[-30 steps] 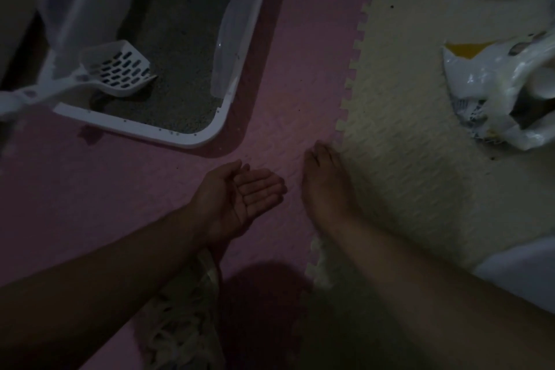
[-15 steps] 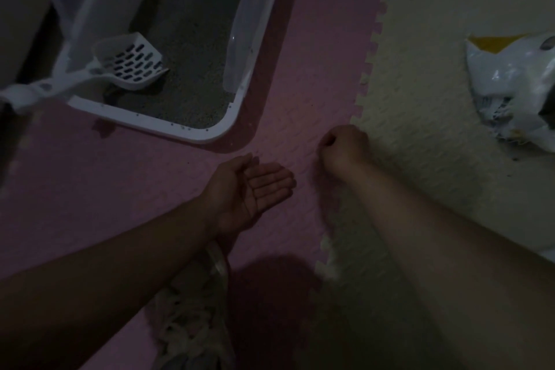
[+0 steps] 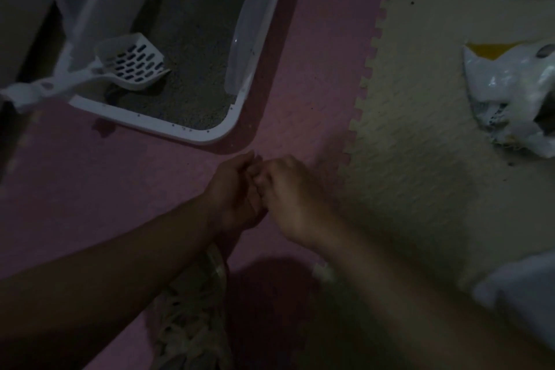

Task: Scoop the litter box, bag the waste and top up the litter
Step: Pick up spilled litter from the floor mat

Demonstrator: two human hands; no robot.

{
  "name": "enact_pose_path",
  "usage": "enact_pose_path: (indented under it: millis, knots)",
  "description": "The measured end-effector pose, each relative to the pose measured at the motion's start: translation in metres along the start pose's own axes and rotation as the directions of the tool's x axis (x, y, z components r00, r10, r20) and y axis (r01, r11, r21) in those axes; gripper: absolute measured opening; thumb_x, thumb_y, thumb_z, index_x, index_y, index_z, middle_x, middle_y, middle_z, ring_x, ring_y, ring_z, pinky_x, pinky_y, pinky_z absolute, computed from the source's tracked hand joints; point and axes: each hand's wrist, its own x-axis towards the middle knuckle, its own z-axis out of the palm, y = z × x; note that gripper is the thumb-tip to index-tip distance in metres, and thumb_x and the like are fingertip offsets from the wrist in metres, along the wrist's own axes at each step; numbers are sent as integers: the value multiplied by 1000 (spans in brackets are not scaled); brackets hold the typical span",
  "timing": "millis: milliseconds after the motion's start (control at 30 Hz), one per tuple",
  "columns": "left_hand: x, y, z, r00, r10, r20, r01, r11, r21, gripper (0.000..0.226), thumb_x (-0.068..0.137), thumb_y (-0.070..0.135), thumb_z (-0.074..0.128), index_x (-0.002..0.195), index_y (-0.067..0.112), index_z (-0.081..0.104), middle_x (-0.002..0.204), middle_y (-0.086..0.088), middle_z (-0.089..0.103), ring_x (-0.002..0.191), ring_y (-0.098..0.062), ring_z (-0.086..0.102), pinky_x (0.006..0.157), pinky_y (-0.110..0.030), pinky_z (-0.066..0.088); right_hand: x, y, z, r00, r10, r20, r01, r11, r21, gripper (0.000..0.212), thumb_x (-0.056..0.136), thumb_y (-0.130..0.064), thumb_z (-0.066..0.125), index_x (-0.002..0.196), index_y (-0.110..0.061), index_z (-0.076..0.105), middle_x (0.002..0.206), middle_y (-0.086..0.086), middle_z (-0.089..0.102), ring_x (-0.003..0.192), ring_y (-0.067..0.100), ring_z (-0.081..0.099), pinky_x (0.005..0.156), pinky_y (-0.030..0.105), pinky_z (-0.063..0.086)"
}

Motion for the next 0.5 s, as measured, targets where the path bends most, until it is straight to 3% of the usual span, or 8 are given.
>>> enact_pose_path:
  millis: [100,167,200,233,300,333,400,500]
  knots:
    - [-4,3,-1,997,-47,68,46,999,15,60,84,40,61,138,15,57,136,-1,57,131,-27,52,117,-39,32,-1,2,12,995,-101,13,100,994,40,32,95,-35,42,104,-20,69,108,2,65,99,23,61,85,42,51]
    - [-7,4,2,993,-62,101,64,998,-16,64,89,39,55,146,11,49,155,-1,44,145,-21,38,123,-37,25,-1,6,11,991,-132,13,130,986,101,32,96,-33,44,109,-21,71,114,0,67,105,20,60,90,41,50]
    - [-7,4,2,994,-59,88,62,998,-26,56,92,39,53,140,10,55,150,0,48,139,-18,45,120,-35,31,-3,7,7,991,-131,-2,130,980,154,28,96,-29,49,109,-21,72,113,-1,67,104,18,61,91,39,50]
    - [-8,4,4,996,-58,72,60,998,-31,43,96,38,50,121,6,66,132,-1,62,122,-17,60,109,-33,46,-6,10,2,993,-115,-35,120,972,200,23,95,-25,54,107,-19,74,110,0,69,100,17,62,88,36,51]
    - [-6,0,6,998,-22,53,23,999,-28,52,101,35,42,80,0,74,89,-11,76,78,-23,74,75,-37,63,-6,16,-13,984,-47,-172,86,970,226,18,92,-22,60,96,-13,75,95,3,70,86,18,63,78,35,52]
    - [-7,-1,9,998,-3,59,4,1000,-12,57,102,34,41,76,-3,75,86,-19,75,74,-29,75,69,-43,64,-3,25,-20,967,19,-252,41,972,231,17,90,-20,61,95,-11,75,91,5,69,80,18,62,75,34,52]
    - [-12,-2,13,998,32,52,-33,999,17,57,102,31,40,88,-11,75,105,-29,72,87,-40,75,75,-53,62,10,55,-29,920,186,-345,-109,967,232,21,90,-17,62,106,-9,73,98,11,70,84,22,64,80,29,49]
    - [-13,2,11,997,25,67,-26,1000,8,56,103,30,40,98,-14,73,119,-31,68,98,-44,72,80,-56,59,28,101,-28,903,315,-290,-343,938,-48,47,90,-25,54,131,-4,59,131,22,55,120,40,52,101,38,40]
